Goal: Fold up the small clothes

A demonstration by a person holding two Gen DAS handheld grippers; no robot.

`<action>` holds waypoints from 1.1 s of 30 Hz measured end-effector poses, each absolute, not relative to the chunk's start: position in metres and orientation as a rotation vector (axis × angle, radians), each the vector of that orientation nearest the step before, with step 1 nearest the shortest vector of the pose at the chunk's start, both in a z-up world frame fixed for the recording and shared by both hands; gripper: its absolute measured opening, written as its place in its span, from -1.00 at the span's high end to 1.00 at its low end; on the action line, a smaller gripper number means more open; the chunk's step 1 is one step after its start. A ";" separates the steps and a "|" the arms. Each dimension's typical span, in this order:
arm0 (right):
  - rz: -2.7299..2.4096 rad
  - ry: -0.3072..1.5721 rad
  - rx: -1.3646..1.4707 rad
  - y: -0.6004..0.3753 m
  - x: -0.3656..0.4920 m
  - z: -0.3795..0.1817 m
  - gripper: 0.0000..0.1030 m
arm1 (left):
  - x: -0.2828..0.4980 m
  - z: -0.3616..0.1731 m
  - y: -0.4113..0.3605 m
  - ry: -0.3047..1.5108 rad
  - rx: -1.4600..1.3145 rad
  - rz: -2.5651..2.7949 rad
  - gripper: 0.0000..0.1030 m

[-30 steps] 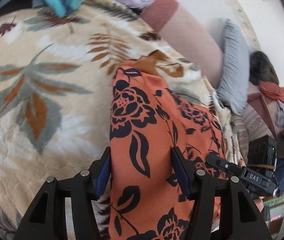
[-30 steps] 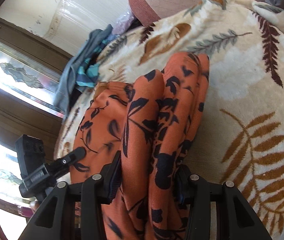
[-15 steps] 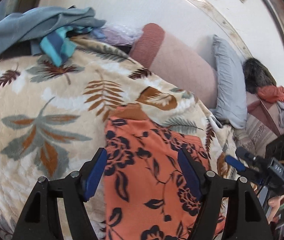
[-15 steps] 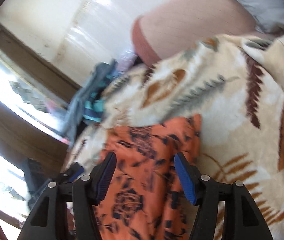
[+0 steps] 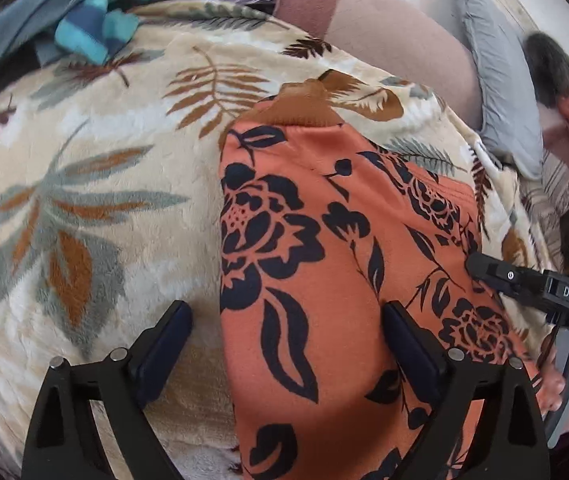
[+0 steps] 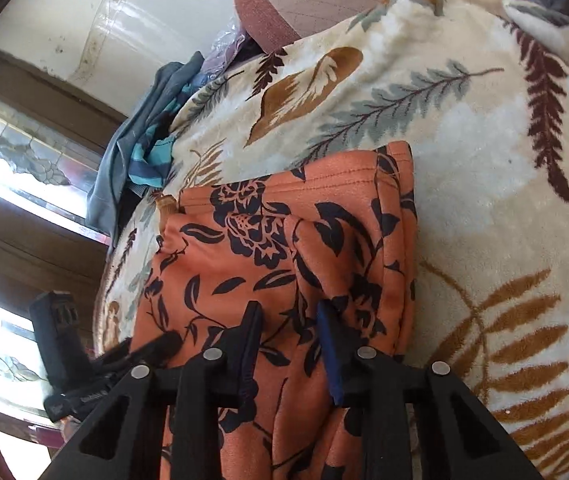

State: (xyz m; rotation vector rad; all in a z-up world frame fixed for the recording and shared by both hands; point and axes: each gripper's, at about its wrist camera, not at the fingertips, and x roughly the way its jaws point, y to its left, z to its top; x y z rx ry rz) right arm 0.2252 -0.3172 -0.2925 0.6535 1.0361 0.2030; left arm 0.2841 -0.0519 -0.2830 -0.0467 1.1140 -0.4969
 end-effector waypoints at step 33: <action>0.005 0.621 0.303 -0.241 -0.001 -0.089 -0.26 | 0.072 -0.062 -0.008 0.561 0.152 -0.021 -0.91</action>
